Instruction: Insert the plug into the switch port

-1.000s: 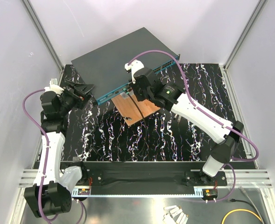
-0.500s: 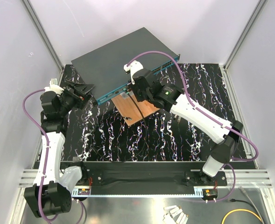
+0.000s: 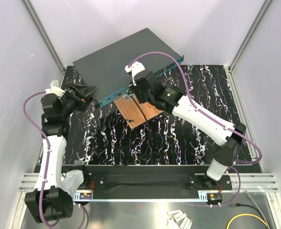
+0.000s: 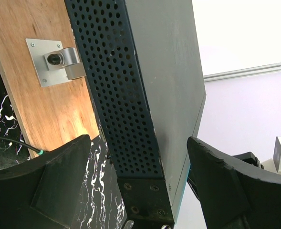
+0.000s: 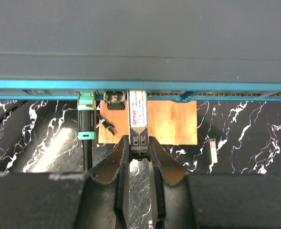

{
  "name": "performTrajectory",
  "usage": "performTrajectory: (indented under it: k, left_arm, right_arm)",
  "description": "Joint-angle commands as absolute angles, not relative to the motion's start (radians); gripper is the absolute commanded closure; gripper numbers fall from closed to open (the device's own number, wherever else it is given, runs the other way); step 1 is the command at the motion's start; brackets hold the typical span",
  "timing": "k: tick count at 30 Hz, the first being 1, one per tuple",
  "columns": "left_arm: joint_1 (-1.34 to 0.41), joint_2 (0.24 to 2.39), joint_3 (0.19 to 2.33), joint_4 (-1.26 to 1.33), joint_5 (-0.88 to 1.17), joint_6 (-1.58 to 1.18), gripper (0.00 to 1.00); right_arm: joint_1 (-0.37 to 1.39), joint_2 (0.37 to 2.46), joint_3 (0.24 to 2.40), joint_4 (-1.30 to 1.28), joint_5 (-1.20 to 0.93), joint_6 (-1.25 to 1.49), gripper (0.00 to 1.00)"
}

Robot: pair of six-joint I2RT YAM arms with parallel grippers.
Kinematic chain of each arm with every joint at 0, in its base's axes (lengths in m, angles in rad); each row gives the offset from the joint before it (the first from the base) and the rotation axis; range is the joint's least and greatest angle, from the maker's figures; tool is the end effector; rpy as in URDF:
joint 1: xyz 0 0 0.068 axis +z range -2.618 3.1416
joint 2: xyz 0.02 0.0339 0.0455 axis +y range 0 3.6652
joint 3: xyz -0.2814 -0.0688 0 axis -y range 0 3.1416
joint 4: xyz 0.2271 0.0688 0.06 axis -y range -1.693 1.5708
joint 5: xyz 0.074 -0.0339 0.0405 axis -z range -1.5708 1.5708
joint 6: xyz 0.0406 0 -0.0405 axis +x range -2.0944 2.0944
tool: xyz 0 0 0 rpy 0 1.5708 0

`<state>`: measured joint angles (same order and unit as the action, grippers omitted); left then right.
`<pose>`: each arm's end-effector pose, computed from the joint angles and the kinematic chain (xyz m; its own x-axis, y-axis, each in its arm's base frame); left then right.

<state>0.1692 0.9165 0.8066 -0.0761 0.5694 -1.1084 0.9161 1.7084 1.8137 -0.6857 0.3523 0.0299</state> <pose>0.1884 0.0100 0.3515 -0.4218 -0.8368 -0.3492 0.0066 0.3823 -0.9240 0.2376 0.2865 0.4143 -0.3508 -0.4109 -0.8415 -0.5586 0.8131 -0.1641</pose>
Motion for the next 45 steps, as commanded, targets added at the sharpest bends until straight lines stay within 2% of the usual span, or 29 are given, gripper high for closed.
performTrajectory:
  k: [1,22,24,29,31,36,42,45]
  left_arm:
    - [0.164,0.893,0.801,-0.028,0.571,-1.111,0.14]
    - [0.163,0.891,0.784,-0.025,0.571,-1.12,0.14]
    - [0.163,0.894,0.784,-0.023,0.572,-1.123,0.14]
    - [0.163,0.899,0.79,-0.028,0.578,-1.115,0.14]
    - [0.163,0.9,0.793,-0.029,0.577,-1.115,0.14]
    - [0.163,0.9,0.793,-0.032,0.574,-1.109,0.14]
    - [0.163,0.897,0.801,-0.043,0.569,-1.103,0.14]
    - [0.164,0.897,0.798,-0.043,0.568,-1.101,0.14]
  right_arm:
    - [0.92,1.72,1.87,-0.667,0.391,0.048,1.0]
    - [0.92,1.809,2.022,-0.675,0.377,0.031,1.0]
    - [0.92,1.816,2.023,-0.667,0.373,0.022,0.97]
    - [0.92,1.812,2.039,-0.686,0.319,0.005,0.75]
    - [0.92,1.784,2.008,-0.693,0.287,-0.049,0.69]
    - [0.913,1.689,1.887,-0.686,0.265,-0.084,0.44]
    - [0.851,1.628,1.825,-0.721,0.195,-0.104,0.34]
    - [0.821,1.609,1.816,-0.739,0.135,-0.103,0.37]
